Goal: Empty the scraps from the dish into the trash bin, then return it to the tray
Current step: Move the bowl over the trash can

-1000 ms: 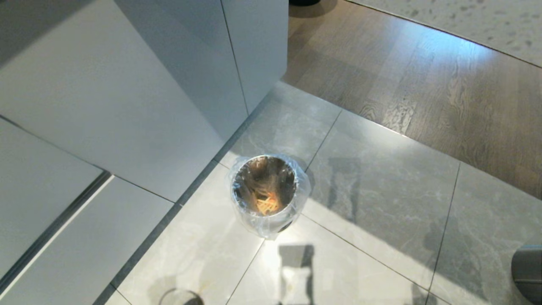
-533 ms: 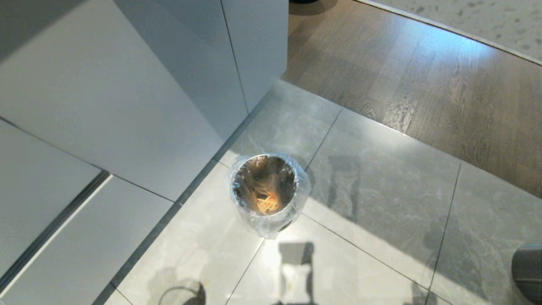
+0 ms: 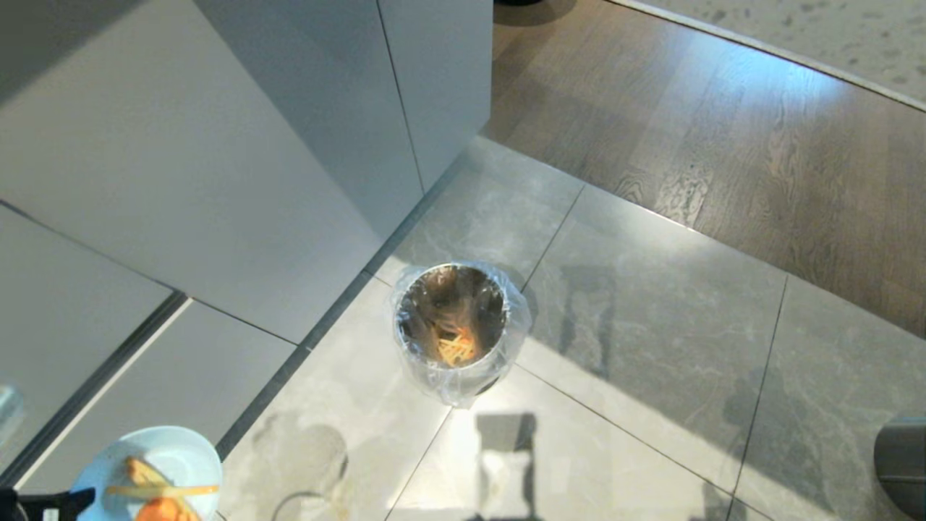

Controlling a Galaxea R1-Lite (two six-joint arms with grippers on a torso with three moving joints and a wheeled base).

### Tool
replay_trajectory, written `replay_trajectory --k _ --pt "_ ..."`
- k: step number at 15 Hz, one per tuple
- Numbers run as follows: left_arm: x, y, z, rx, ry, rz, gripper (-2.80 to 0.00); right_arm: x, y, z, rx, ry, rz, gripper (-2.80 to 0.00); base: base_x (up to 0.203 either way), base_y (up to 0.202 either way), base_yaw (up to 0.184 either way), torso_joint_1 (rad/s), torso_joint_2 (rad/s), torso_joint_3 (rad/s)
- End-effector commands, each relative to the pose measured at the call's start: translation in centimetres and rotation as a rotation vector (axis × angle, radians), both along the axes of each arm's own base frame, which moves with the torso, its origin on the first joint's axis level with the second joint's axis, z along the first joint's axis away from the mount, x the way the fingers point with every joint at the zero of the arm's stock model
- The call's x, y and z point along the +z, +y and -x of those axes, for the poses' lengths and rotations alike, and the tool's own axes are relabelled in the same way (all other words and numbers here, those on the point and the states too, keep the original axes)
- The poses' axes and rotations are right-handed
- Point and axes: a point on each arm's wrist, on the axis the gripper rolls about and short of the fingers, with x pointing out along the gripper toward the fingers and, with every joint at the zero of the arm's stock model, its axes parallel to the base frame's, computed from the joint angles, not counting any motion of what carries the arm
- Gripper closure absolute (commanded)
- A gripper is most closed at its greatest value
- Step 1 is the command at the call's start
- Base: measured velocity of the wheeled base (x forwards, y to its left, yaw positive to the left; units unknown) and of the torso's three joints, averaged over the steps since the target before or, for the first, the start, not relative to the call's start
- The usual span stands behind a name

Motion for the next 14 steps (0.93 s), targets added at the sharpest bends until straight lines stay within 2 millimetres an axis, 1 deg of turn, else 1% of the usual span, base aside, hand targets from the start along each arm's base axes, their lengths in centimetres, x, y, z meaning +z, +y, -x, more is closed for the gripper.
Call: replay_trajectory --k 1,3,4,6,9,11,14 --pt "0.3 1.0 -4.0 -0.031 0.039 0.035 0.00 0.0 0.0 0.0 0.000 -0.001 -0.001 0.00 0.000 0.000 0.000 0.000 0.00 0.000" --pt "1.3 1.0 -6.6 -0.095 -0.006 0.033 0.00 0.0 0.0 0.0 0.000 0.000 -0.001 0.00 0.000 0.000 0.000 0.000 0.00 0.000" --pt "2.0 0.4 -7.9 -0.146 -0.026 0.028 0.00 0.0 0.0 0.0 0.000 0.000 -0.001 0.00 0.000 0.000 0.000 0.000 0.00 0.000" --pt "2.8 -1.0 -9.4 -0.229 -0.050 0.019 0.00 0.0 0.0 0.0 0.000 0.000 -0.001 0.00 0.000 0.000 0.000 0.000 0.00 0.000" --pt "3.6 -2.9 -10.2 -0.280 -0.070 -0.036 0.00 0.0 0.0 0.0 0.000 0.000 -0.001 0.00 0.000 0.000 0.000 0.000 0.00 0.000" --pt "4.1 -4.1 -10.1 -0.311 -0.086 -0.064 0.00 0.0 0.0 0.0 0.000 0.000 -0.001 0.00 0.000 0.000 0.000 0.000 0.00 0.000" --pt "4.3 -5.7 -10.0 -0.392 -0.100 -0.058 0.00 0.0 0.0 0.0 0.000 0.000 -0.001 0.00 0.000 0.000 0.000 0.000 0.00 0.000"
